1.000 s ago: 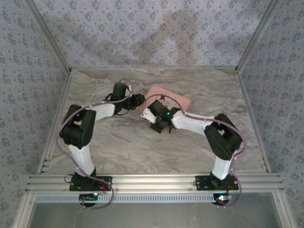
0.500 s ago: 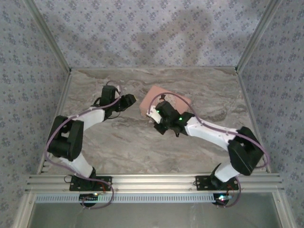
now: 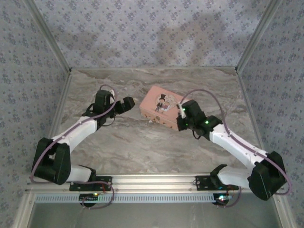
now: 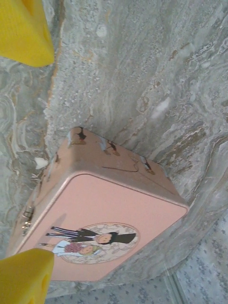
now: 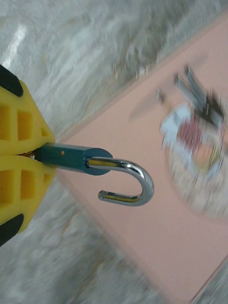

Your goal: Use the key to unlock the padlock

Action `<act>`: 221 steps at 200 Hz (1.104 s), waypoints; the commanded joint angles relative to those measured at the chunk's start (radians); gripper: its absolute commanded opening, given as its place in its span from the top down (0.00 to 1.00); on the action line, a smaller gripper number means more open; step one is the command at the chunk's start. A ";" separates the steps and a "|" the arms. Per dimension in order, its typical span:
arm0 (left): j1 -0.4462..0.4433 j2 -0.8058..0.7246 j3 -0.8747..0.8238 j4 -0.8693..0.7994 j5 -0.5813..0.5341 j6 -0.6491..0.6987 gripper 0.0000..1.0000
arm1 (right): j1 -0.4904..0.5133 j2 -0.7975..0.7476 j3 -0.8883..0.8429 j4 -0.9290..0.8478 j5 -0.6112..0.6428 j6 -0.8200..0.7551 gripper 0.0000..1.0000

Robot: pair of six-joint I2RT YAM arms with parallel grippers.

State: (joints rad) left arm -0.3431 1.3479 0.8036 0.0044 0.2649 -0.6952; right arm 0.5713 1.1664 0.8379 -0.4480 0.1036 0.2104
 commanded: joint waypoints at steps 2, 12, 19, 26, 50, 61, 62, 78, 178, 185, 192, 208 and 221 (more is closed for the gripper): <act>-0.018 -0.066 -0.025 -0.055 -0.022 0.050 0.02 | -0.132 -0.055 -0.034 -0.123 -0.002 0.201 1.00; -0.026 -0.085 -0.038 -0.058 -0.011 0.058 0.02 | -0.193 -0.060 -0.044 -0.148 -0.010 0.241 1.00; -0.033 -0.097 -0.045 -0.064 -0.010 0.062 0.02 | -0.227 -0.059 -0.055 -0.149 -0.016 0.254 1.00; -0.041 -0.108 -0.054 -0.068 -0.009 0.066 0.02 | -0.258 -0.054 -0.066 -0.178 -0.022 0.264 1.00; -0.057 -0.139 -0.092 -0.077 -0.018 0.060 0.02 | -0.344 -0.004 -0.087 -0.173 -0.077 0.283 1.00; -0.057 -0.149 -0.110 -0.072 -0.023 0.051 0.02 | -0.354 0.020 -0.091 -0.159 -0.072 0.292 1.00; -0.058 -0.150 -0.111 -0.072 -0.024 0.051 0.02 | -0.355 0.023 -0.091 -0.158 -0.071 0.291 1.00; -0.060 -0.156 -0.134 -0.062 -0.029 0.043 0.02 | -0.373 0.079 -0.089 -0.125 -0.080 0.295 1.00; -0.062 -0.143 -0.143 -0.058 -0.067 0.047 0.02 | -0.361 0.271 -0.007 -0.062 -0.056 0.285 0.65; -0.062 -0.139 -0.141 -0.058 -0.070 0.046 0.02 | -0.361 0.259 0.002 -0.073 -0.053 0.284 0.61; -0.060 -0.135 -0.136 -0.061 -0.076 0.044 0.02 | -0.361 0.246 0.012 -0.090 -0.053 0.284 0.58; -0.052 -0.119 -0.108 -0.095 -0.103 0.031 0.02 | -0.361 0.212 0.046 -0.133 -0.039 0.275 0.51; -0.042 -0.110 -0.075 -0.130 -0.140 0.031 0.02 | -0.362 0.178 0.078 -0.148 -0.005 0.249 0.22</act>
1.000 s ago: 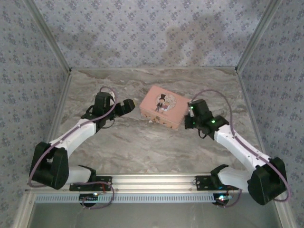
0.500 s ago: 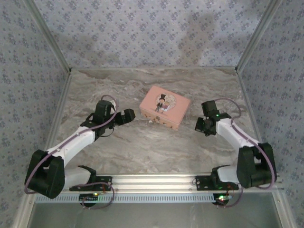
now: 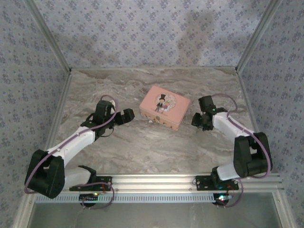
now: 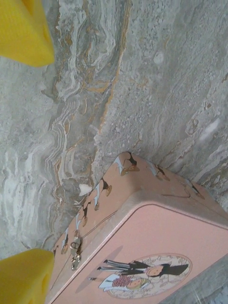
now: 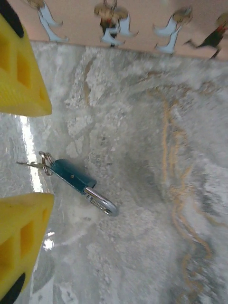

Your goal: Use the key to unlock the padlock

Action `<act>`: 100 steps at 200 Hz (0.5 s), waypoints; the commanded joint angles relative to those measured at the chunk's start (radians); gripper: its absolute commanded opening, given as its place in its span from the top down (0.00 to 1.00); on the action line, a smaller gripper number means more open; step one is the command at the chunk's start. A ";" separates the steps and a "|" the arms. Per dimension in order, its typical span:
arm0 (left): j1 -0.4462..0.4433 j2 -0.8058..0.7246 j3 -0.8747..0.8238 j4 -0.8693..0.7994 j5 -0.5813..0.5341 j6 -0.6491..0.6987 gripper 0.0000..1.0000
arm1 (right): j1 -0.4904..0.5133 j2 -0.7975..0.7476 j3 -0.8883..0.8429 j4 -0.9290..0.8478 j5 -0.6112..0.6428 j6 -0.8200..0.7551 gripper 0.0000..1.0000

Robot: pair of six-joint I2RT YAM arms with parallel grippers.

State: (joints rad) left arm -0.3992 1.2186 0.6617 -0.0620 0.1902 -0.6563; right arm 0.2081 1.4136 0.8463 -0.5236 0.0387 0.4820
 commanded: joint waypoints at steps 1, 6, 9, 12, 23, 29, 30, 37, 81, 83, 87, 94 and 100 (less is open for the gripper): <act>0.015 0.020 0.069 -0.068 -0.068 -0.008 0.02 | 0.001 -0.070 0.073 -0.073 0.062 -0.026 0.11; 0.018 0.021 0.081 -0.085 -0.089 -0.006 0.02 | 0.000 -0.080 0.086 -0.073 0.076 -0.041 0.00; 0.019 0.021 0.089 -0.092 -0.098 -0.002 0.02 | -0.001 -0.085 0.096 -0.073 0.089 -0.048 0.00; 0.022 0.021 0.096 -0.097 -0.105 0.006 0.02 | -0.001 -0.089 0.103 -0.073 0.101 -0.056 0.00; 0.033 0.017 0.125 -0.118 -0.138 0.037 0.02 | -0.007 -0.098 0.135 -0.073 0.156 -0.076 0.00; 0.037 0.014 0.138 -0.122 -0.160 0.060 0.02 | -0.011 -0.099 0.150 -0.068 0.191 -0.080 0.00; 0.037 0.013 0.140 -0.122 -0.165 0.066 0.02 | -0.012 -0.100 0.153 -0.067 0.198 -0.079 0.00; 0.044 0.008 0.154 -0.125 -0.194 0.101 0.02 | -0.018 -0.098 0.167 -0.056 0.241 -0.081 0.00; 0.084 -0.071 0.074 0.056 -0.531 0.429 0.02 | -0.043 -0.159 -0.040 0.454 0.617 -0.210 0.00; 0.091 -0.075 0.064 0.074 -0.532 0.450 0.02 | -0.047 -0.159 -0.057 0.490 0.627 -0.216 0.00; 0.104 -0.081 0.042 0.107 -0.536 0.483 0.02 | -0.054 -0.159 -0.090 0.555 0.642 -0.242 0.00; 0.134 -0.084 0.008 0.152 -0.555 0.506 0.02 | -0.070 -0.149 -0.138 0.649 0.659 -0.270 0.00; 0.169 -0.081 -0.013 0.173 -0.560 0.495 0.02 | -0.087 -0.134 -0.164 0.701 0.671 -0.270 0.00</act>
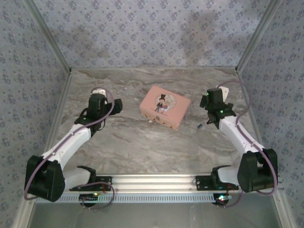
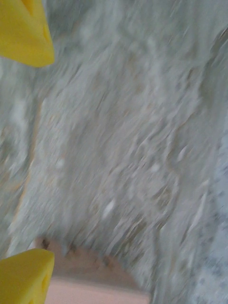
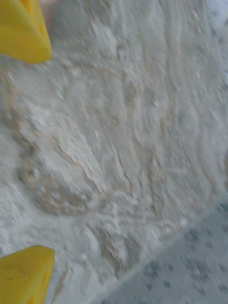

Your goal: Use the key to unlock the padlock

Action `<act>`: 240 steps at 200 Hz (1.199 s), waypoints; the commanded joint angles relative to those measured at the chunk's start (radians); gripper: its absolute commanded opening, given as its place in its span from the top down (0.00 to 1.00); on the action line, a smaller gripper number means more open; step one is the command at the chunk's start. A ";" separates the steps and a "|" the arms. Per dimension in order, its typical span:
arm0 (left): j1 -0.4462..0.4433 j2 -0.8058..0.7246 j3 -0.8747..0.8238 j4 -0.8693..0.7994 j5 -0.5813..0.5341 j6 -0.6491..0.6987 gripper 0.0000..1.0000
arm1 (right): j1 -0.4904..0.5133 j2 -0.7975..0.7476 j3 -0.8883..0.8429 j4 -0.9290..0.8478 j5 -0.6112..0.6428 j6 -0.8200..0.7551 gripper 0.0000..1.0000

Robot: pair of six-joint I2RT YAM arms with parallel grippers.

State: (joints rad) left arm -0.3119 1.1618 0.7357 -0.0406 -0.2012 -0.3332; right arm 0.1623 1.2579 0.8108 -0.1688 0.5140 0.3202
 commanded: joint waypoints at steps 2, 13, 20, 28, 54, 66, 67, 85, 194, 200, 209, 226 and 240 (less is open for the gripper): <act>0.096 -0.022 -0.092 0.155 -0.163 0.167 0.02 | -0.048 0.028 -0.134 0.357 0.195 -0.110 0.00; 0.174 0.002 -0.113 0.166 -0.122 0.140 0.02 | -0.081 0.076 -0.135 0.351 0.181 -0.112 0.00; 0.209 0.028 -0.126 0.183 -0.109 0.134 0.02 | -0.090 0.112 -0.133 0.352 0.185 -0.121 0.00; 0.233 0.063 -0.143 0.224 -0.103 0.147 0.02 | -0.092 0.150 -0.144 0.390 0.202 -0.136 0.00; 0.263 0.176 -0.194 0.402 -0.130 0.185 0.02 | -0.091 0.222 -0.216 0.556 0.186 -0.155 0.00; 0.278 0.216 -0.234 0.521 -0.090 0.198 0.02 | -0.091 0.230 -0.278 0.687 0.141 -0.162 0.00; 0.279 0.220 -0.236 0.527 -0.086 0.202 0.02 | -0.092 0.231 -0.281 0.694 0.135 -0.163 0.00; 0.286 0.248 -0.241 0.584 -0.049 0.246 0.02 | -0.096 0.233 -0.303 0.734 0.090 -0.177 0.00; 0.283 0.374 -0.349 0.910 -0.061 0.285 0.02 | -0.154 0.267 -0.445 1.038 -0.320 -0.331 0.00; 0.282 0.373 -0.349 0.910 -0.060 0.286 0.02 | -0.155 0.273 -0.438 1.030 -0.326 -0.331 0.00; 0.282 0.373 -0.348 0.908 -0.061 0.284 0.02 | -0.168 0.269 -0.430 1.007 -0.359 -0.322 0.00; 0.283 0.372 -0.349 0.909 -0.061 0.284 0.02 | -0.173 0.270 -0.431 1.011 -0.362 -0.322 0.00; 0.283 0.372 -0.348 0.906 -0.057 0.283 0.02 | -0.170 0.269 -0.435 1.019 -0.356 -0.323 0.00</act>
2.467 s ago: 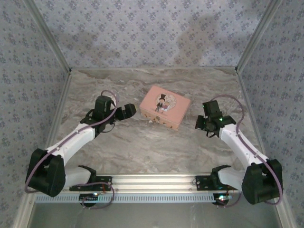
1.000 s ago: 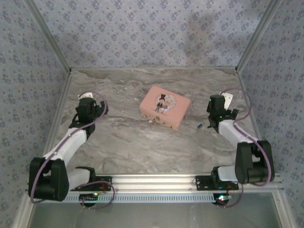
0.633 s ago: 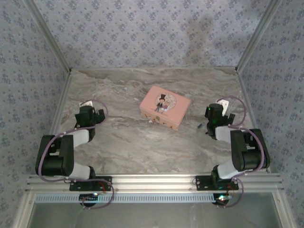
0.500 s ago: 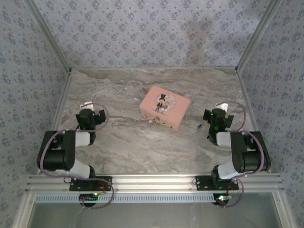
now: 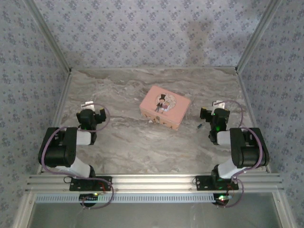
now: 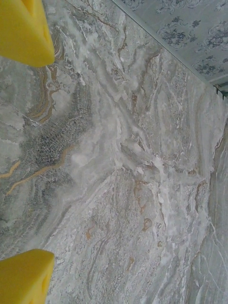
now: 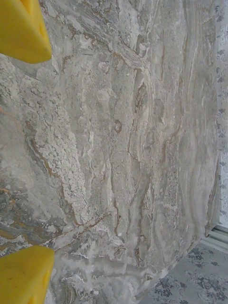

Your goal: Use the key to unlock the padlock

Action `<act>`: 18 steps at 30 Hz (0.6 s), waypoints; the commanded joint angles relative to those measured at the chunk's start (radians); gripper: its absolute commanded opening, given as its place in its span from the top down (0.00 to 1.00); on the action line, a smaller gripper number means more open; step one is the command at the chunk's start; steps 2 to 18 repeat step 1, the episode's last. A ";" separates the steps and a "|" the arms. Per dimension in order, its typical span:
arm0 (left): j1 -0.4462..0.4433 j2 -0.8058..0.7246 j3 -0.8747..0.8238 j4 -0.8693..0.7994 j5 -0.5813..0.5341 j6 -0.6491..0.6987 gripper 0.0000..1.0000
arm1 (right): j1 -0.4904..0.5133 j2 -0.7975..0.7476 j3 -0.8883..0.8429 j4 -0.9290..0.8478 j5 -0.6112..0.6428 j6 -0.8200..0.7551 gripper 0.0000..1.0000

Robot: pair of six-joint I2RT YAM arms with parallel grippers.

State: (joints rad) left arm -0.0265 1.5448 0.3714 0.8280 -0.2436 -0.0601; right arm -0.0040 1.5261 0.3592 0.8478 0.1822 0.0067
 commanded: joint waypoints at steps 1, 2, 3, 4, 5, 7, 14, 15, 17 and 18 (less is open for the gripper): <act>-0.003 -0.011 0.017 0.037 -0.015 0.010 0.02 | -0.004 0.000 0.016 0.003 -0.024 -0.010 0.00; -0.003 -0.011 0.017 0.037 -0.015 0.010 0.02 | -0.004 0.000 0.016 0.003 -0.024 -0.010 0.00; -0.003 -0.011 0.017 0.037 -0.015 0.010 0.02 | -0.004 0.000 0.016 0.003 -0.024 -0.010 0.00; -0.003 -0.011 0.017 0.037 -0.015 0.010 0.02 | -0.004 0.000 0.016 0.003 -0.024 -0.010 0.00; -0.003 -0.011 0.017 0.037 -0.015 0.010 0.02 | -0.004 0.000 0.016 0.003 -0.024 -0.010 0.00; -0.003 -0.011 0.017 0.037 -0.015 0.010 0.02 | -0.004 0.000 0.016 0.003 -0.024 -0.010 0.00; -0.003 -0.011 0.017 0.037 -0.015 0.010 0.02 | -0.004 0.000 0.016 0.003 -0.024 -0.010 0.00; -0.003 -0.011 0.017 0.037 -0.015 0.010 0.02 | -0.004 0.000 0.016 0.003 -0.024 -0.010 0.00; -0.003 -0.011 0.017 0.037 -0.015 0.010 0.02 | -0.004 0.000 0.016 0.003 -0.024 -0.010 0.00; -0.003 -0.011 0.017 0.037 -0.015 0.010 0.02 | -0.004 0.000 0.016 0.003 -0.024 -0.010 0.00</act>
